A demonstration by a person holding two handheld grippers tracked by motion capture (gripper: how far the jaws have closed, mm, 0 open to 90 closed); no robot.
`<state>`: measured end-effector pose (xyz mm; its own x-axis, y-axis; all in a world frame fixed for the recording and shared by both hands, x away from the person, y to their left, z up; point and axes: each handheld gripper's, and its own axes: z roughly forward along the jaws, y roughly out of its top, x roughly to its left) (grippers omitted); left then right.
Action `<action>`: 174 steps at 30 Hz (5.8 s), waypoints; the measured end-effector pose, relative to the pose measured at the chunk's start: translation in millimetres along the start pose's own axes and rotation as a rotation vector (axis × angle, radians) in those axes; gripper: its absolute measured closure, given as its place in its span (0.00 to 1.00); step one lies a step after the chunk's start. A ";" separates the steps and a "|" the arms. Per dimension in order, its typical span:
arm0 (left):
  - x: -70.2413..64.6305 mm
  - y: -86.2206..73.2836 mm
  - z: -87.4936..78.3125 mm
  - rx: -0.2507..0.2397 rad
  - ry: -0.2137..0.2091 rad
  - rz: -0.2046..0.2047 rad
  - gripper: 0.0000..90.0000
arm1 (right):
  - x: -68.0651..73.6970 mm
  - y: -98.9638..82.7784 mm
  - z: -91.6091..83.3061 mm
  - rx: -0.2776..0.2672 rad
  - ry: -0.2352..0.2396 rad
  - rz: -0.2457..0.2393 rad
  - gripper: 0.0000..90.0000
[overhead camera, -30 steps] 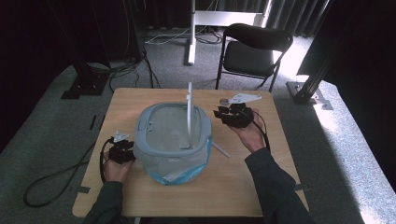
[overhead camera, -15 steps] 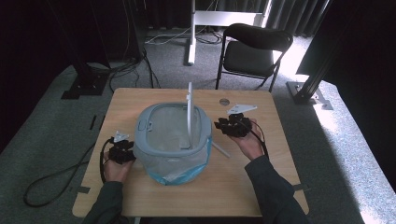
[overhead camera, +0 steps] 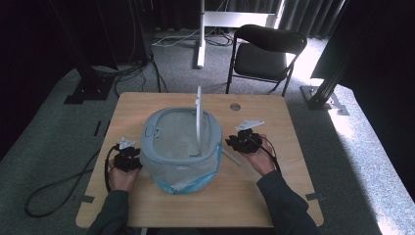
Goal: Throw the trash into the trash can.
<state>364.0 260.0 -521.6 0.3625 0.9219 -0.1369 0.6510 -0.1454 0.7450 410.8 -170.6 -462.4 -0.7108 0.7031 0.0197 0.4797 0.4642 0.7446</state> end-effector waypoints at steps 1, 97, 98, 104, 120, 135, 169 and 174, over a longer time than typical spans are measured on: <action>0.0 0.0 0.0 0.000 0.000 0.000 0.46 | 0.0 0.0 0.0 0.000 0.000 0.000 0.81; -0.8 -0.1 0.8 0.007 0.002 0.006 0.46 | -3.6 -13.1 -43.4 -0.110 -0.061 0.080 0.87; -0.8 -0.1 0.8 0.007 0.002 0.006 0.46 | -2.7 -11.8 -45.6 -0.114 -0.062 0.073 0.87; -0.8 0.0 0.6 0.007 0.003 0.006 0.46 | 4.0 -3.6 -58.8 -0.156 -0.061 0.049 0.87; -1.0 -0.1 0.9 0.007 0.004 0.006 0.46 | 18.6 10.6 -94.2 -0.269 -0.020 0.013 0.87; -1.1 -0.1 1.1 0.011 0.003 0.010 0.46 | 37.3 25.4 -121.5 -0.356 0.046 -0.037 0.87; -1.0 -0.1 0.7 0.007 0.008 0.005 0.46 | 44.8 31.9 -99.1 -0.328 0.237 -0.081 0.87; -0.7 -0.1 0.2 0.004 0.009 0.001 0.46 | 46.2 34.3 -96.2 -0.316 0.228 -0.093 0.87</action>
<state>363.9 259.4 -521.7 0.3570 0.9249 -0.1307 0.6532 -0.1472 0.7427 345.0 -174.0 -371.8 -0.8567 0.5118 0.0642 0.2519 0.3065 0.9179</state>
